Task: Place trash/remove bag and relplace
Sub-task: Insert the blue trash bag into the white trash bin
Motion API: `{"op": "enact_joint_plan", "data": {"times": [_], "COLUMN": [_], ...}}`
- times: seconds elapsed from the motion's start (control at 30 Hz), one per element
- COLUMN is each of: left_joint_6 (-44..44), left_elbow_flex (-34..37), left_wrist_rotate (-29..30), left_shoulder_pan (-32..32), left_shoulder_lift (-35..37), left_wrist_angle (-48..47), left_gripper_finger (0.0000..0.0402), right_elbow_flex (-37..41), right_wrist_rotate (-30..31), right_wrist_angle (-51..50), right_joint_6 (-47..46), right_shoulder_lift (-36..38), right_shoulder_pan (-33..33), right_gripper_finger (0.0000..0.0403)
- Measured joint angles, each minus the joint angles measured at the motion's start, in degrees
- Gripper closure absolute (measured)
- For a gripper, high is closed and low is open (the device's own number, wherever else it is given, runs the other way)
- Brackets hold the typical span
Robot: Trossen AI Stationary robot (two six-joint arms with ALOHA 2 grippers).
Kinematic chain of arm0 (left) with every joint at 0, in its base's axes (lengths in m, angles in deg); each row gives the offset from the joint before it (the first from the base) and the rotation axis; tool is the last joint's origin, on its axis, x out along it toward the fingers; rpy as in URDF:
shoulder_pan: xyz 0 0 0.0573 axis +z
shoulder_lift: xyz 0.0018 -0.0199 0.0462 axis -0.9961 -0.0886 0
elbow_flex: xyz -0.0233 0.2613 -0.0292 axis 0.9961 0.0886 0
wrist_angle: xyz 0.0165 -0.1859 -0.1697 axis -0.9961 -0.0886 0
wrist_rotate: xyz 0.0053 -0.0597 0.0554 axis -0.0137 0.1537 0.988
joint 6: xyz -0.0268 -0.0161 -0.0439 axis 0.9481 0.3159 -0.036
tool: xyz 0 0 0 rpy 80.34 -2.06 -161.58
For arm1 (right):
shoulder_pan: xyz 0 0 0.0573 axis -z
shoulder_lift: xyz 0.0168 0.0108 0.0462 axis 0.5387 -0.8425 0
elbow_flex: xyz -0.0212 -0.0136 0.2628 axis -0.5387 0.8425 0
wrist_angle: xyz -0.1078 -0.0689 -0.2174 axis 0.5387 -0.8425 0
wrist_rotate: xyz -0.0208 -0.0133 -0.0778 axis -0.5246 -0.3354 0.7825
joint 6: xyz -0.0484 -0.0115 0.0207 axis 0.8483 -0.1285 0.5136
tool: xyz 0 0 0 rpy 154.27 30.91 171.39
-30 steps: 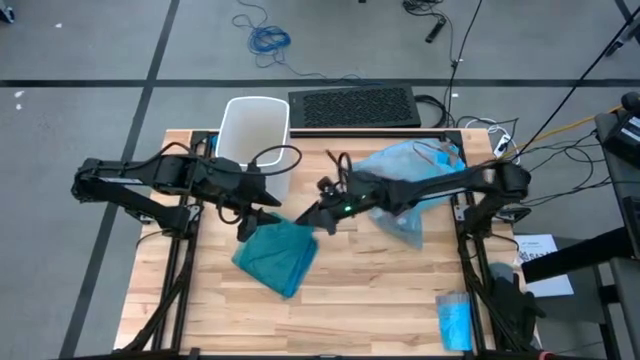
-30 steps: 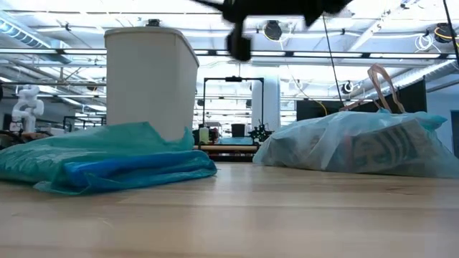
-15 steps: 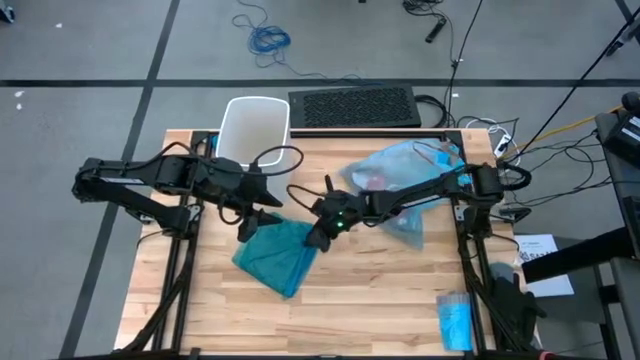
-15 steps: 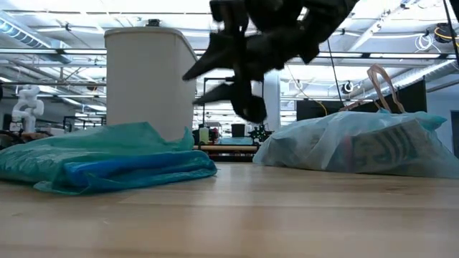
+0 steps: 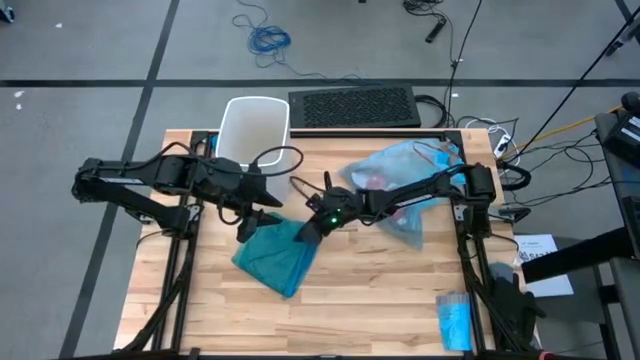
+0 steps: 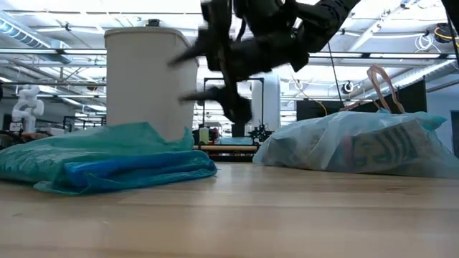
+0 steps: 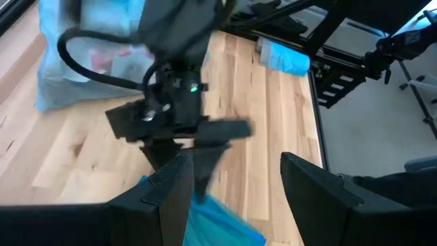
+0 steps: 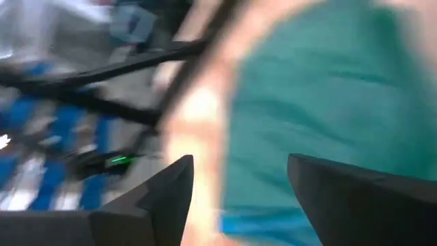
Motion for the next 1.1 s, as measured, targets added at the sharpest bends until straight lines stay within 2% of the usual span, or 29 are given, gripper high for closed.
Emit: {"op": "enact_joint_plan", "data": {"times": [0.13, 0.43, 0.63, 0.83, 0.93, 1.1], "left_joint_6": [0.24, 0.15, 0.22, 0.22, 0.24, 0.26], "left_elbow_flex": [0.00, 0.00, 0.01, 0.00, 0.00, 0.02], "left_wrist_rotate": [0.00, 0.06, 0.43, 0.48, 0.50, 0.55], "left_shoulder_pan": [0.00, 0.00, 0.00, 0.00, 0.00, 0.00], "left_shoulder_lift": [0.00, 0.00, 0.00, 0.00, 0.00, 0.00], "left_wrist_angle": [0.01, 0.21, 0.17, 0.10, 0.11, 0.08], "left_gripper_finger": [0.0188, 0.0188, 0.0188, 0.0188, 0.0188, 0.0188], "right_elbow_flex": [0.03, 0.03, 0.02, 0.03, 0.01, 0.01], "right_wrist_rotate": [6.65, 8.04, 7.47, 7.63, 7.82, 8.17], "right_wrist_angle": [-7.35, -6.87, -0.99, -1.13, -0.71, -0.40], "right_joint_6": [1.49, 2.52, -1.84, -3.08, -3.17, -2.44], "right_shoulder_lift": [-0.36, -0.66, -5.48, -6.94, -6.87, -6.87], "right_shoulder_pan": [-0.06, -0.35, -2.17, -2.37, -1.92, -1.90], "right_gripper_finger": [0.0193, 0.0206, 0.0206, 0.0209, 0.0233, 0.0331]}}
